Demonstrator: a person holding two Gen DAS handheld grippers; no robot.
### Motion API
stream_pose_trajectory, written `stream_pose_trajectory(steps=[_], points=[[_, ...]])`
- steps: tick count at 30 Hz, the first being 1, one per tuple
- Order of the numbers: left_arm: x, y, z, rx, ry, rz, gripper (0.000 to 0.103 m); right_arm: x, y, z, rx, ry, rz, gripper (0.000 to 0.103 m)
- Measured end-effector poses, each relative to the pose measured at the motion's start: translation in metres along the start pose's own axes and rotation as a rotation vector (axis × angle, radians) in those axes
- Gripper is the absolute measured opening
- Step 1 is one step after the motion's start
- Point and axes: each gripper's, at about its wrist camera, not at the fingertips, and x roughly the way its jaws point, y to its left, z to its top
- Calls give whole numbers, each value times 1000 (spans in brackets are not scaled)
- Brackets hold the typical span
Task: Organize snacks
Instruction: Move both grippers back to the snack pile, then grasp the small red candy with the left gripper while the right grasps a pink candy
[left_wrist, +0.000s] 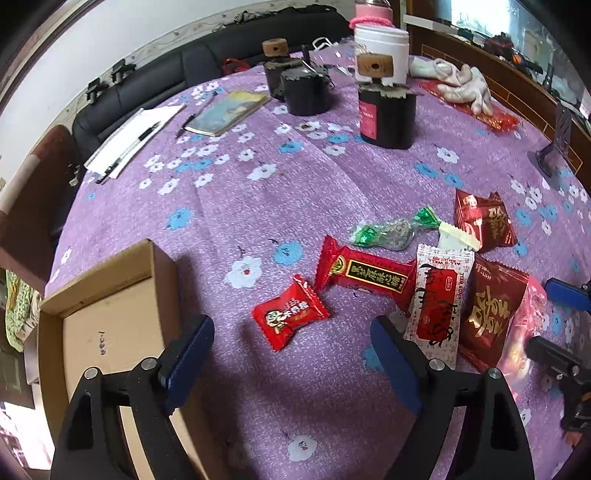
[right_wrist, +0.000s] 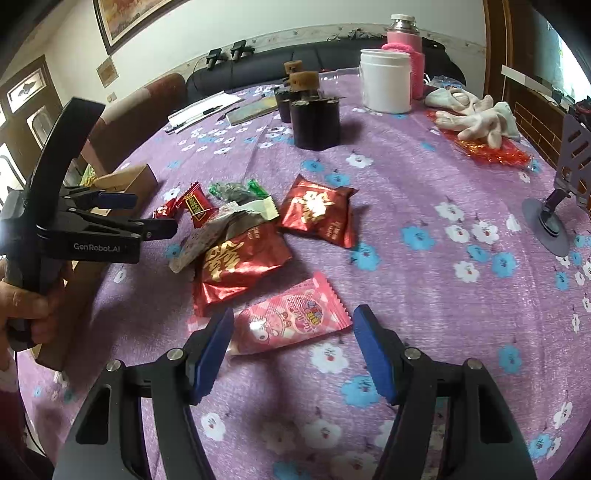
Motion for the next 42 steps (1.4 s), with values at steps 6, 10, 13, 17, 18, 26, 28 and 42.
stream_pose_trajectory(steps=[6, 10, 13, 17, 18, 26, 28, 42], points=[[9, -5, 1, 24, 47, -31, 89, 6, 20, 6, -92, 3, -112, 80], [12, -5, 0, 24, 67, -67, 89, 3, 30, 7, -188, -8, -216, 80], [12, -6, -3, 23, 81, -100, 89, 0, 22, 7, -190, 0, -228, 80], [6, -6, -7, 22, 72, -86, 83, -5, 6, 4, -145, 4, -221, 80], [4, -3, -6, 10, 59, -60, 83, -7, 3, 3, -128, 1, -206, 80], [12, 10, 8, 25, 61, -17, 74, -10, 0, -4, -72, -14, -99, 80], [13, 9, 11, 40, 66, -21, 69, -9, -1, -5, -69, -12, -97, 80], [11, 1, 12, 87, 65, -109, 38, 10, -7, 0, -54, 12, -122, 67]])
